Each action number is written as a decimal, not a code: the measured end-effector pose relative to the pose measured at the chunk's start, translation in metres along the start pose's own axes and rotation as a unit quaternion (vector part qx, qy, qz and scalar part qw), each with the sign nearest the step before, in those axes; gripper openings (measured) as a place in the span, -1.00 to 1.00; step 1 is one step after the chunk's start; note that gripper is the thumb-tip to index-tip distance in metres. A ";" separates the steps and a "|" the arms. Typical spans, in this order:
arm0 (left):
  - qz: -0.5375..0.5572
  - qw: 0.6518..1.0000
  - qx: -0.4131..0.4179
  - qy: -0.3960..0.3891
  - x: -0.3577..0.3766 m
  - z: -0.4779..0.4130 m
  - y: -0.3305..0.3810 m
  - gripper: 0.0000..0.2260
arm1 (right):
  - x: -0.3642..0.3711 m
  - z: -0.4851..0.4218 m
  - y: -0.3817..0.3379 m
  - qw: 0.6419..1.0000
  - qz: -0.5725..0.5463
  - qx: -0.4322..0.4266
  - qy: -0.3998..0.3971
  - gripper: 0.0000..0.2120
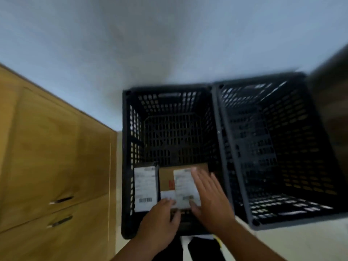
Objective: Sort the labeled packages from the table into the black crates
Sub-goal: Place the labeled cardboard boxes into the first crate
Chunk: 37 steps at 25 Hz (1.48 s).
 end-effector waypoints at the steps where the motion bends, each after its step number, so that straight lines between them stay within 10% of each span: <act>1: -0.007 1.000 0.006 -0.009 -0.009 0.017 0.011 -0.57 | -0.025 0.026 -0.003 1.000 0.000 0.002 0.020 -0.18; 16: -0.145 0.935 0.225 0.233 -0.065 0.105 0.410 -0.69 | -0.361 0.311 0.205 0.889 0.088 0.215 0.395 -0.53; 26: -0.127 0.936 0.116 0.306 -0.008 0.022 0.619 -0.44 | -0.473 0.314 0.444 0.879 -0.115 0.212 0.412 -0.58; 37: -0.094 0.924 0.081 0.361 -0.029 -0.071 0.703 -0.45 | -0.489 0.230 0.541 0.906 -0.147 0.222 0.330 -0.43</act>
Point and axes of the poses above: each hand's wrist, its own z-axis away from the middle knuckle, its own x-axis out of the palm, y = z × x, the point moved 9 cm from there along -z, towards the middle knuckle, and after that the axes turned 9 degrees about -y, right-handed, at the moved point
